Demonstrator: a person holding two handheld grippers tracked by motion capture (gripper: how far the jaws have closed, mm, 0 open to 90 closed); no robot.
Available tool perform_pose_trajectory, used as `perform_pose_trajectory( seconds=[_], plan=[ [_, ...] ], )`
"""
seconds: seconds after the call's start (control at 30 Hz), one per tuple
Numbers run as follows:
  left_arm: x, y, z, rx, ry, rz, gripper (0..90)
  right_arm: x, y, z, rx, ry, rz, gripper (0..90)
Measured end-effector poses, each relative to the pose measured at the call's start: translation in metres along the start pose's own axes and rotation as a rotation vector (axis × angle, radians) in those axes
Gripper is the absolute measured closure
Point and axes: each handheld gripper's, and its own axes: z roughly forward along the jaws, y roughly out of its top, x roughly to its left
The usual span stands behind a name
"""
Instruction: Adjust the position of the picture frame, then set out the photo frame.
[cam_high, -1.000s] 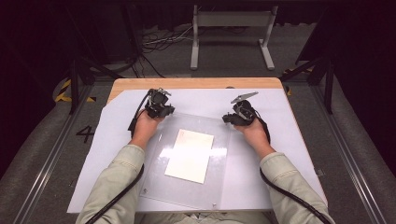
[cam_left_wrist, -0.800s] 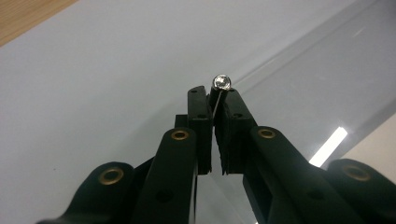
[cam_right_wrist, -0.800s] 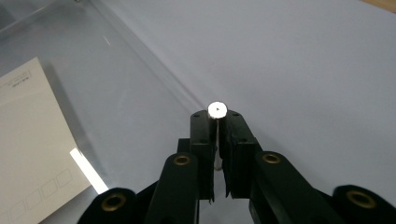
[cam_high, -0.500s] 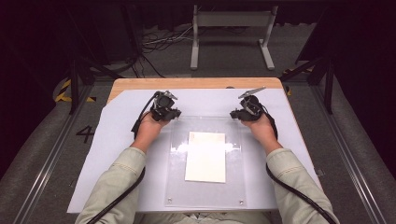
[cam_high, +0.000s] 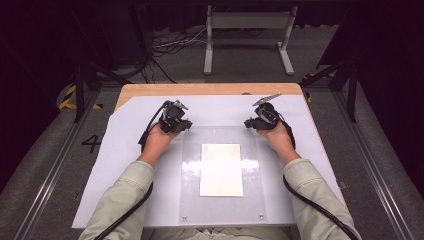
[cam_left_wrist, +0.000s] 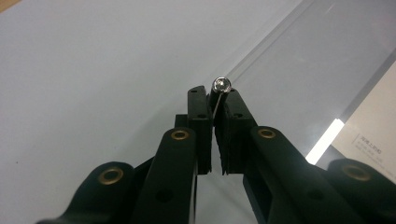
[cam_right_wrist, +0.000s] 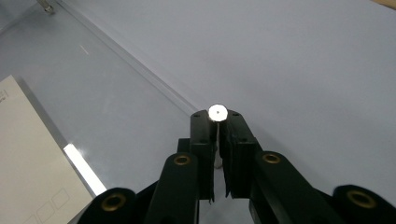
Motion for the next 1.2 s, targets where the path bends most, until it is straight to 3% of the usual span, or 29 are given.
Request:
perform_pose_trajectory(
  seconds=[0.5,0.8,0.9,1.2],
  plan=[
    [-0.01,0.004,0.007,0.002,-0.022,0.013,85.2,-0.006,-0.012,-0.008,0.007,0.001,0.003,84.1],
    [-0.007,0.003,0.008,-0.01,-0.04,0.009,85.0,-0.007,-0.013,-0.007,0.004,0.014,-0.008,83.8],
    [-0.006,0.003,0.009,-0.011,-0.047,0.01,85.0,-0.011,-0.013,-0.006,-0.004,0.034,0.017,83.3],
    [-0.005,0.002,0.01,-0.024,-0.054,-0.012,85.2,-0.013,-0.012,-0.005,-0.001,0.033,0.043,83.2]
  ],
)
